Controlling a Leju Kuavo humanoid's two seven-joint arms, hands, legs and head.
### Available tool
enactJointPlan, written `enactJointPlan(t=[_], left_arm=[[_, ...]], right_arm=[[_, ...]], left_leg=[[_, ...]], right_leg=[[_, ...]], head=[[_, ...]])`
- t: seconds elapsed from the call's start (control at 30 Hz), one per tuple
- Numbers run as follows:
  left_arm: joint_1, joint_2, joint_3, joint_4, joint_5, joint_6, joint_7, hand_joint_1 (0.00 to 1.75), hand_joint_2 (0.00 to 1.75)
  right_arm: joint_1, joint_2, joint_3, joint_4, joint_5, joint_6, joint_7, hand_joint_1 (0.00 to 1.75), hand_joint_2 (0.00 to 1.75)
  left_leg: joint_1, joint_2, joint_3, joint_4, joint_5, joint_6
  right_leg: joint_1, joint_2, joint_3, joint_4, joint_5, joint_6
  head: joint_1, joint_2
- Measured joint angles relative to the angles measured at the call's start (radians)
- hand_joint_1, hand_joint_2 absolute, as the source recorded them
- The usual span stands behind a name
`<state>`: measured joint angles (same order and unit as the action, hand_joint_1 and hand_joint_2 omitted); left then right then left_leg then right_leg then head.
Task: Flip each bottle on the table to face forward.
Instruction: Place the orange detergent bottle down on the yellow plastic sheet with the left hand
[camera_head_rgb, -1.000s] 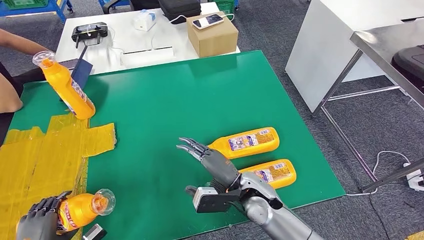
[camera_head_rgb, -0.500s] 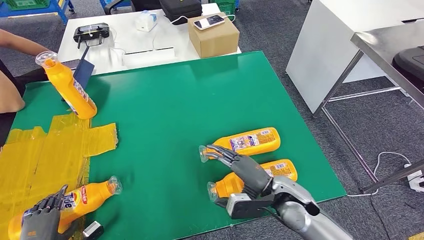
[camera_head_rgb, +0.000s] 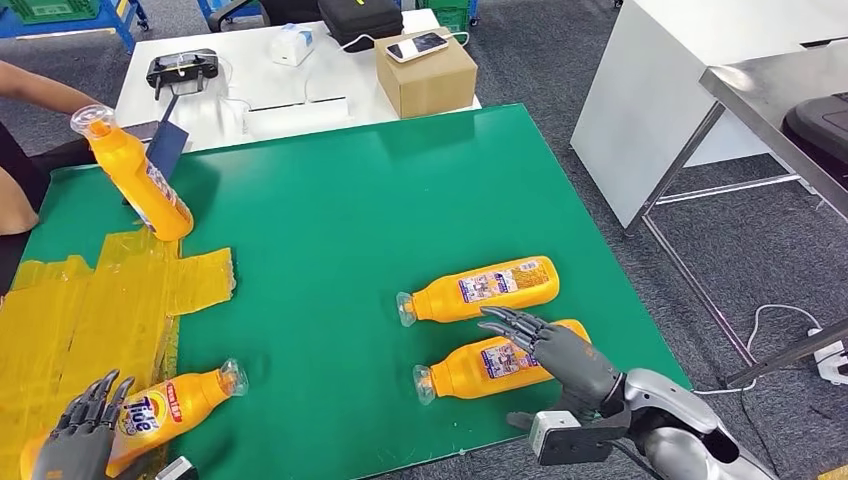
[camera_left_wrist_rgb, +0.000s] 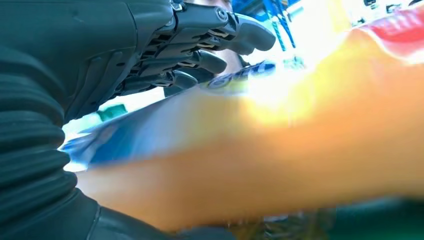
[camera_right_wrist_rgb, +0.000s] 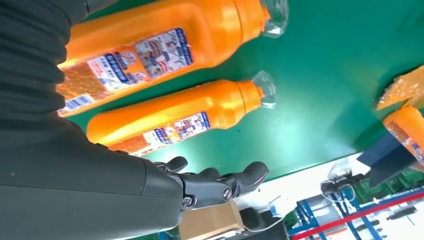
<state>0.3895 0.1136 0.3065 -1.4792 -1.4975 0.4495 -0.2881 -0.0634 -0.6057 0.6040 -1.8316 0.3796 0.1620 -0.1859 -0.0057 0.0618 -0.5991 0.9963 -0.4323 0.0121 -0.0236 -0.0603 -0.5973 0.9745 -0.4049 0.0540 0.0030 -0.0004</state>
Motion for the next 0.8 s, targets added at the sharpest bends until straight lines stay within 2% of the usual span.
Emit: enactJointPlan(t=[0.13,0.2,0.4,0.47,0.53,0.6,0.67,0.73,0.8], left_arm=[[-0.018,-0.09,0.1,-0.031,0.27,-0.067,-0.284,0.0,1.75],[-0.029,-0.132,0.144,-0.05,0.338,-0.1,-0.346,0.0,1.75],[-0.047,-0.193,0.214,-0.078,0.383,-0.13,-0.375,0.0,1.75],[-0.048,-0.201,0.219,-0.095,0.528,-0.178,-0.393,0.0,1.75],[-0.054,-0.204,0.217,-0.12,0.757,-0.257,-0.405,0.0,1.75],[-0.071,-0.204,0.212,-0.138,0.941,-0.351,-0.408,0.0,1.75],[-0.092,-0.204,0.201,-0.147,1.045,-0.429,-0.409,0.0,1.75],[-0.107,-0.204,0.184,-0.152,1.088,-0.453,-0.41,0.0,1.75],[-0.115,-0.202,0.163,-0.154,1.099,-0.436,-0.411,0.0,1.75]], right_arm=[[0.086,-0.056,-0.057,-0.062,-0.001,0.01,0.014,0.0,1.75],[0.123,-0.079,-0.086,-0.09,-0.001,0.012,0.015,0.0,1.75],[0.171,-0.107,-0.126,-0.129,0.004,0.019,0.019,0.0,1.75],[0.182,-0.111,-0.134,-0.136,0.012,0.026,0.028,0.0,1.75],[0.187,-0.114,-0.141,-0.136,0.013,0.041,0.041,0.0,1.75],[0.162,-0.113,-0.143,-0.117,-0.002,0.064,0.05,0.0,1.75],[0.109,-0.104,-0.138,-0.069,-0.02,0.084,0.055,0.0,1.75],[0.054,-0.09,-0.13,-0.01,-0.029,0.095,0.057,0.0,1.75],[0.008,-0.075,-0.12,0.042,-0.031,0.098,0.058,0.0,1.75]], left_leg=[[-0.001,-0.003,-0.001,0.0,0.0,0.001],[-0.001,-0.002,-0.002,0.0,-0.001,0.002],[-0.002,-0.001,-0.001,0.001,-0.002,0.004],[-0.002,-0.001,-0.001,0.001,-0.002,0.004],[-0.001,-0.001,-0.001,0.0,-0.002,0.003],[-0.002,0.0,-0.001,0.0,-0.002,0.004],[-0.002,0.0,-0.001,0.0,-0.001,0.004],[-0.002,0.0,0.0,0.0,0.0,0.005],[-0.002,0.0,0.0,0.001,0.0,0.006]], right_leg=[[-0.001,-0.002,0.0,0.0,-0.001,0.001],[-0.001,-0.002,0.0,-0.001,-0.001,0.003],[-0.002,-0.001,0.0,-0.001,-0.001,0.003],[-0.002,-0.001,0.0,-0.001,-0.002,0.003],[-0.002,-0.001,0.0,-0.001,-0.002,0.004],[-0.002,-0.001,0.0,-0.001,-0.002,0.004],[-0.002,-0.001,0.001,-0.001,-0.001,0.004],[-0.002,-0.001,0.002,-0.001,-0.001,0.004],[-0.003,-0.001,0.002,-0.001,-0.001,0.004]], head=[[0.001,0.0],[0.001,0.0],[0.0,0.0],[0.0,0.0],[0.0,0.0],[0.0,0.0],[0.0,0.0],[0.0,0.0],[0.0,0.0]])
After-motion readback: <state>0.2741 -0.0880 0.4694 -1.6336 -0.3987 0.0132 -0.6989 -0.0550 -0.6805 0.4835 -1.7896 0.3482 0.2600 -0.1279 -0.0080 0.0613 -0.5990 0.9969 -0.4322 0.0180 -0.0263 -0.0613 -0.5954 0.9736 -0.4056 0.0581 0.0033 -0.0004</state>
